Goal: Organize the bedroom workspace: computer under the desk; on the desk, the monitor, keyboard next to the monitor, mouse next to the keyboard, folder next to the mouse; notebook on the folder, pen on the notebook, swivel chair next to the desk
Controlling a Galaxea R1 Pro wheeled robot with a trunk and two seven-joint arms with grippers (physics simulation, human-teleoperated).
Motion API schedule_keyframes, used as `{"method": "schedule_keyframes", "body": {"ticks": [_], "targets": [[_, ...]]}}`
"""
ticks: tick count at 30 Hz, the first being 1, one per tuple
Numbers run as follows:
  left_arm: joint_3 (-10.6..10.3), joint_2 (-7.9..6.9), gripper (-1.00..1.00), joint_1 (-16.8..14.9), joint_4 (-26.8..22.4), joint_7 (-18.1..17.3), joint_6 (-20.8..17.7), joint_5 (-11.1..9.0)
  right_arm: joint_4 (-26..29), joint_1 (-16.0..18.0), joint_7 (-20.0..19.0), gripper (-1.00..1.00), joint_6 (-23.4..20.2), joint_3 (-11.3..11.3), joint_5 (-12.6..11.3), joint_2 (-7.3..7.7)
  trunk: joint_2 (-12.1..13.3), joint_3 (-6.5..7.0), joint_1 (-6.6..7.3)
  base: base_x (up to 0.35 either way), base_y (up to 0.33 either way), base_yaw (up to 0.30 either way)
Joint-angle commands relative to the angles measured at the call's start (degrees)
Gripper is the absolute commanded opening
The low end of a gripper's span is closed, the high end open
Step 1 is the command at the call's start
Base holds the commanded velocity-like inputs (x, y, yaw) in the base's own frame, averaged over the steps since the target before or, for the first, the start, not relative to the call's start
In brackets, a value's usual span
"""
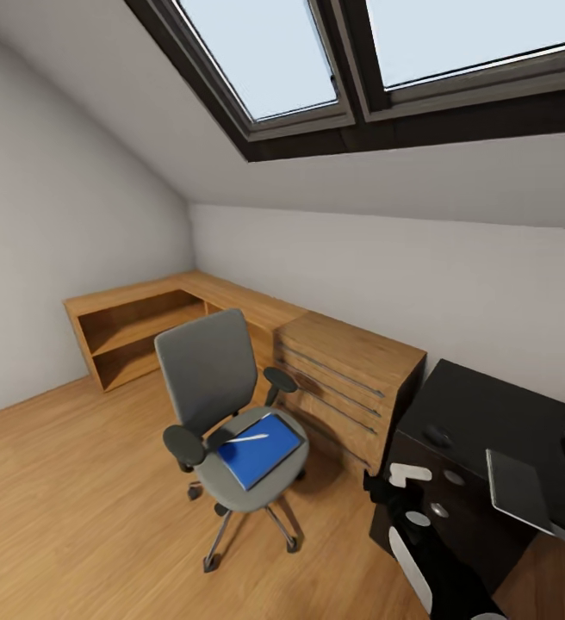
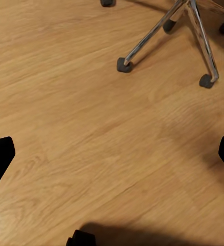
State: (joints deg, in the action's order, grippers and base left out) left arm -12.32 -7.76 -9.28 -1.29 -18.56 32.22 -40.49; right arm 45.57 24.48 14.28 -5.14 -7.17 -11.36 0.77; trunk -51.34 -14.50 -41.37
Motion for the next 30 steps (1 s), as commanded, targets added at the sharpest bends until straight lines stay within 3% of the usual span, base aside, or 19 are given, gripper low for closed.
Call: {"method": "schedule_keyframes", "body": {"ticks": [1,6,10,21,30], "targets": [[-0.39,0.00,1.00,-0.04,0.05,-0.36,0.12,-0.58,-0.45,0.04,0.55,1.00,0.43,-1.48,-0.38,0.07,-0.06,-0.07,-0.01,0.000,0.000,-0.074],[-0.46,-0.03,1.00,-0.04,0.05,-0.40,0.12,-0.47,-3.22,0.04,0.64,1.00,3.30,-6.01,-0.58,-0.05,-0.06,-0.04,-0.01,0.000,0.000,-0.040],[-0.49,-0.05,1.00,-0.04,0.05,-0.42,0.12,-0.42,-6.82,0.04,0.56,1.00,5.24,-7.67,-0.79,-0.15,-0.06,-0.03,-0.01,0.000,0.000,-0.014],[-0.53,0.27,1.00,-0.04,0.00,-0.42,0.12,-0.38,-23.24,0.04,0.42,1.00,16.86,-8.61,-1.01,-2.57,-0.06,-0.02,-0.01,0.000,0.000,-0.003],[-0.69,2.43,1.00,-0.04,-0.03,-0.33,0.05,-0.36,-37.01,0.04,0.40,1.00,27.20,-8.66,-0.96,-5.22,-0.06,-0.02,-0.01,0.000,0.000,0.000]]}}
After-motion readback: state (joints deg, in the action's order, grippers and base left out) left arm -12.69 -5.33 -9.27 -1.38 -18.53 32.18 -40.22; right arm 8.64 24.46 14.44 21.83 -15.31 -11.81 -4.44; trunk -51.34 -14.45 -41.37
